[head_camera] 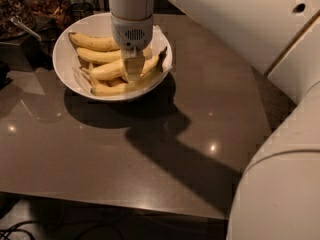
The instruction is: Pick banana from white bowl
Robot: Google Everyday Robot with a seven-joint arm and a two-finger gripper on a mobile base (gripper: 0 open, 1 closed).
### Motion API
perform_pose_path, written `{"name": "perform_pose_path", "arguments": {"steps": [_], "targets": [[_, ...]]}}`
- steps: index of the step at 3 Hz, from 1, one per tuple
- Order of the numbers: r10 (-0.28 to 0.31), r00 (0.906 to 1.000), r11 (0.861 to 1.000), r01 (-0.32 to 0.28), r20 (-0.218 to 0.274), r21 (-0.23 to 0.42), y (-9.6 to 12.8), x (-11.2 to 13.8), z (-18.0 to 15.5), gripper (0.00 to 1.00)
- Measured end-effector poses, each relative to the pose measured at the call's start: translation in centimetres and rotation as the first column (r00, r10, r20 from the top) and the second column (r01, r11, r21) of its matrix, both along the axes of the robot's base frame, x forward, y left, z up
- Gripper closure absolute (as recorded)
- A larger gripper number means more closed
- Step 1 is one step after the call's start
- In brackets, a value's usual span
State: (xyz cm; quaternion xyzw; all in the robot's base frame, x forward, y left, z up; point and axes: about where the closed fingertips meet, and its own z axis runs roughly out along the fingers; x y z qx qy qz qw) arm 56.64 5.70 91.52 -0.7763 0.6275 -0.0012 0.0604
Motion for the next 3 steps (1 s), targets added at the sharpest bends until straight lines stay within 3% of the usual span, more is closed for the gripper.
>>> {"name": "perform_pose_path", "arguments": {"steps": [3], "targets": [[0.007, 0.9999, 1.000, -0.008, -0.016, -0.009, -0.26, -0.56, -0.78, 0.64]]}}
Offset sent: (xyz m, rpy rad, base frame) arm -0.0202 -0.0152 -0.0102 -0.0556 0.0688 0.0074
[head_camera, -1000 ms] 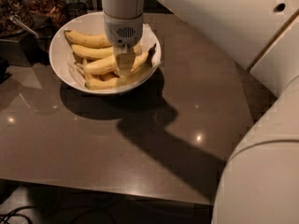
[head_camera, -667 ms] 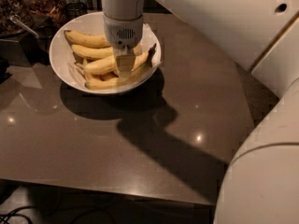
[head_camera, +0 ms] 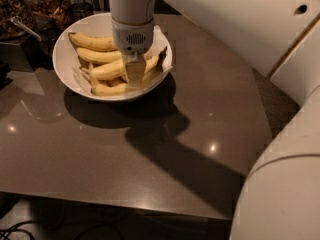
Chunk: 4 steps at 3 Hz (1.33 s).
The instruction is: Pick banana from white bowl
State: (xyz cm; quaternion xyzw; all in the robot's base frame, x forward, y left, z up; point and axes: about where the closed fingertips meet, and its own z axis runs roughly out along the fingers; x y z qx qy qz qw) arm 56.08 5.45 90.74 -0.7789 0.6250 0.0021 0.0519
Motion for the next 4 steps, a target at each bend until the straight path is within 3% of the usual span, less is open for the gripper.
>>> {"name": "perform_pose_path", "arguments": {"steps": [4], "targets": [[0.017, 0.9999, 0.999, -0.017, 0.000, -0.028, -0.01, 0.45, -0.31, 0.64]]}}
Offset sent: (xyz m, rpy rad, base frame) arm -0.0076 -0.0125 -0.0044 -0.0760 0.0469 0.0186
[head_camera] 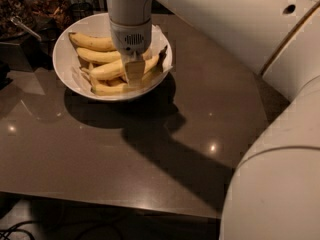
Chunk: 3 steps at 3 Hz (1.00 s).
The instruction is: Pick banana from white bowl
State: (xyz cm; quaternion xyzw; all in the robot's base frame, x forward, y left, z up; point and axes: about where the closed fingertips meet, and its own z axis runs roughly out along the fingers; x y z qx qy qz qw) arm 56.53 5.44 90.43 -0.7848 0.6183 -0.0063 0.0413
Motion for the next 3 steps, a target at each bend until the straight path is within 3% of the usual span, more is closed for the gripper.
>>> {"name": "perform_pose_path", "arguments": {"steps": [3], "targets": [[0.007, 1.0000, 1.000, -0.007, 0.001, -0.008, 0.17, -0.06, -0.02, 0.58]]}}
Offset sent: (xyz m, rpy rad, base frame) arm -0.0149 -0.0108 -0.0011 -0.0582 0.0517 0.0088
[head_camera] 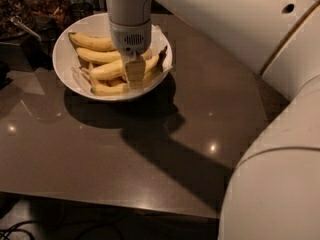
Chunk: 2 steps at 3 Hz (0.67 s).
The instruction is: Pick banana from white bowl
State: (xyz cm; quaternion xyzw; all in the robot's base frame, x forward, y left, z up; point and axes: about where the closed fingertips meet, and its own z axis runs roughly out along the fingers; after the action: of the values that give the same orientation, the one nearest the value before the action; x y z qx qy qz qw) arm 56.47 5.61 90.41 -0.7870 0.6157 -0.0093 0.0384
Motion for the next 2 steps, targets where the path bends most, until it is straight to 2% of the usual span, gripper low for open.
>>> {"name": "perform_pose_path", "arguments": {"steps": [2], "targets": [[0.000, 1.0000, 1.000, 0.000, -0.003, 0.003, 0.25, 0.08, -0.13, 0.60]]}}
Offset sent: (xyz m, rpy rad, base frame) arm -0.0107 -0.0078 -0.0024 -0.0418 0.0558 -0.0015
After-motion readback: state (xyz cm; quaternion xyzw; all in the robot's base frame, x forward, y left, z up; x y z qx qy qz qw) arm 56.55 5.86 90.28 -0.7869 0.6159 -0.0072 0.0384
